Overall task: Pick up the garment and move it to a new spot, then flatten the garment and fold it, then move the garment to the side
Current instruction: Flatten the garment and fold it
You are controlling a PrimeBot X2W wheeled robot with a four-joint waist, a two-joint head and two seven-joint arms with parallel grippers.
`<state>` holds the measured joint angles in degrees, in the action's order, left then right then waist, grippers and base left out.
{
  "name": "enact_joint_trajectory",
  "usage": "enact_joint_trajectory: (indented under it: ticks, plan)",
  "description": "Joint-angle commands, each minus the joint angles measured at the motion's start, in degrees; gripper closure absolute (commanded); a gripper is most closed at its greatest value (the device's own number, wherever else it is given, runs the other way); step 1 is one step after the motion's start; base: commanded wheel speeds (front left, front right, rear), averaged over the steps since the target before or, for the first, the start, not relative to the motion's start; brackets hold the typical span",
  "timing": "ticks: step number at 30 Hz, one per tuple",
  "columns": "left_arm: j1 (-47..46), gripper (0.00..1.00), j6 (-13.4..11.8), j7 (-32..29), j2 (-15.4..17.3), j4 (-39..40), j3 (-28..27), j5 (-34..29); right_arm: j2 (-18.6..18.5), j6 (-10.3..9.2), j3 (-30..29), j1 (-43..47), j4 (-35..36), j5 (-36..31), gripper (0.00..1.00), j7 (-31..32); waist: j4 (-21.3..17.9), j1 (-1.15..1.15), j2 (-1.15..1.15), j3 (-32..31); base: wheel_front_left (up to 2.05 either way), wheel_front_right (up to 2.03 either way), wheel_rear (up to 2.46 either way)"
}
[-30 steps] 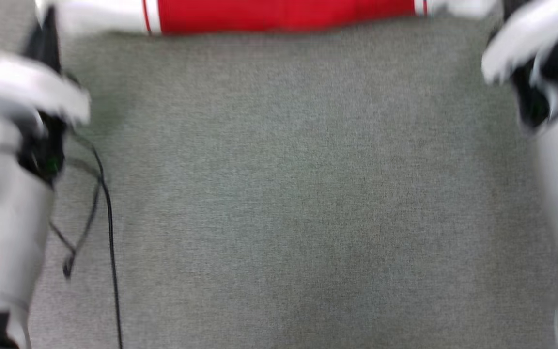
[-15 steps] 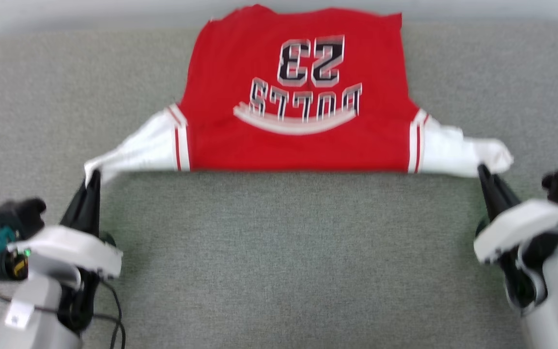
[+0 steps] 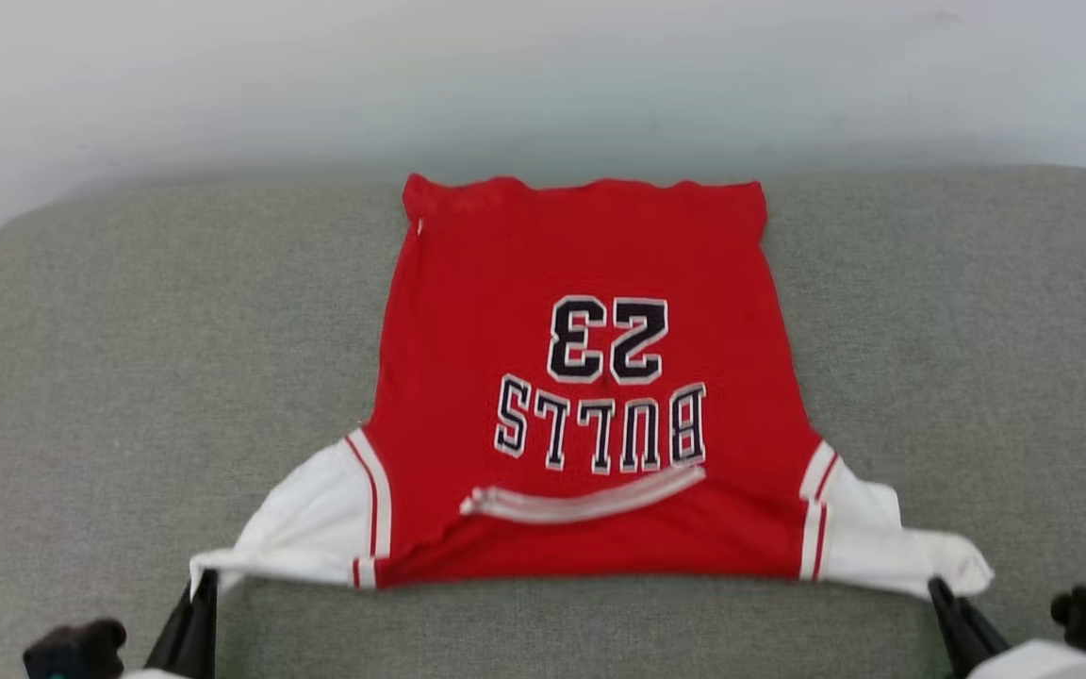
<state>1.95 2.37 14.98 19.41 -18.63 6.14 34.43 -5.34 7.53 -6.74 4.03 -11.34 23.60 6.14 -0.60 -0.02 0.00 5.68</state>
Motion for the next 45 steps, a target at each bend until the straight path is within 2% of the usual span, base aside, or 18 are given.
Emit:
enact_joint_trajectory:
  ticks: [1, 7, 8, 10, 11, 16, 20, 26, 30, 34, 38, 45]
  plan:
    - [1.8, 1.00, -0.7, 0.3, -0.1, 0.4, -0.5, -0.2, 0.4, -0.08, -0.8, 2.1, 0.8, 0.0, 1.00, 0.6, 0.1, 0.02, 0.00, -0.8, 0.00, 0.00, 0.00]
    - [6.7, 1.00, -1.0, 0.3, -1.7, 1.8, -1.5, -1.0, 1.5, -0.09, -2.8, 8.1, 2.0, -0.8, 1.00, 1.8, 0.5, 0.02, 0.00, -2.4, 0.00, 0.00, 0.00]
    - [7.1, 1.00, -0.9, 0.3, -1.9, 2.0, -1.7, -1.4, 1.7, -0.09, -2.9, 8.5, 1.8, -0.8, 0.92, 1.3, 0.6, 0.02, 0.00, -2.5, 0.00, 0.00, 0.00]
    - [7.3, 1.00, -1.0, 0.3, -1.9, 3.6, -2.0, -3.8, 1.9, -0.09, -3.0, 9.1, 1.2, -1.0, 0.49, 0.9, 0.8, 0.02, 0.00, -2.7, 0.00, 0.00, 0.00]
    - [7.3, 1.00, -0.8, 0.3, -2.4, 4.4, -2.2, -4.9, 2.0, -0.09, -2.7, 9.0, 1.1, -0.9, 0.00, 0.6, 0.9, 0.02, 0.00, -2.7, 0.00, 0.00, 0.00]
    - [6.6, 1.00, 0.7, 0.3, -4.9, 7.4, -4.0, -8.3, 2.1, -0.06, -2.2, 6.7, 2.0, 0.3, 0.00, -1.8, 1.7, 0.02, 0.00, -2.5, 0.00, 0.00, 0.00]
    - [5.7, 1.00, 2.1, 0.3, -6.7, 8.5, -4.9, -10.0, 0.7, -0.06, -3.3, 2.4, 2.2, -0.5, 0.00, -3.8, 1.9, 0.02, 0.00, -1.3, 0.00, 0.00, 0.00]
    - [2.7, 1.00, 3.7, 0.3, -8.4, 11.2, -6.1, -12.3, -1.9, -0.06, -5.3, -10.9, -1.6, -2.9, 0.00, -2.7, 3.0, 0.02, 0.00, 2.6, 0.00, 0.00, 0.00]
    - [-1.1, 1.00, 4.4, 0.3, -9.3, 12.8, -5.4, -13.1, -4.3, -0.06, -5.1, -22.3, -5.4, -3.7, 0.00, -0.6, 5.2, 0.02, 0.00, 7.1, 0.00, 0.00, 0.00]
    - [-5.5, 1.00, 4.9, 0.2, -10.7, 14.0, -4.4, -13.5, -6.3, -0.06, -4.3, -33.1, -10.5, -5.6, 0.00, 3.6, 7.5, 0.02, 0.00, 11.9, 0.00, 0.00, 0.00]
    - [-8.9, 1.00, 5.1, 0.2, -11.8, 15.3, -2.9, -14.1, -8.7, -0.06, -4.3, -44.2, -17.0, -7.2, 0.00, 11.6, 9.8, 0.02, 0.00, 16.2, 0.00, 0.00, 0.00]
    - [-12.9, 1.00, 5.2, 0.2, -11.3, 17.7, 1.5, -12.9, -11.6, -0.06, -3.9, -58.9, -26.9, -10.4, 0.00, 22.3, 13.0, 0.02, 0.00, 21.6, 0.00, 0.00, 0.00]
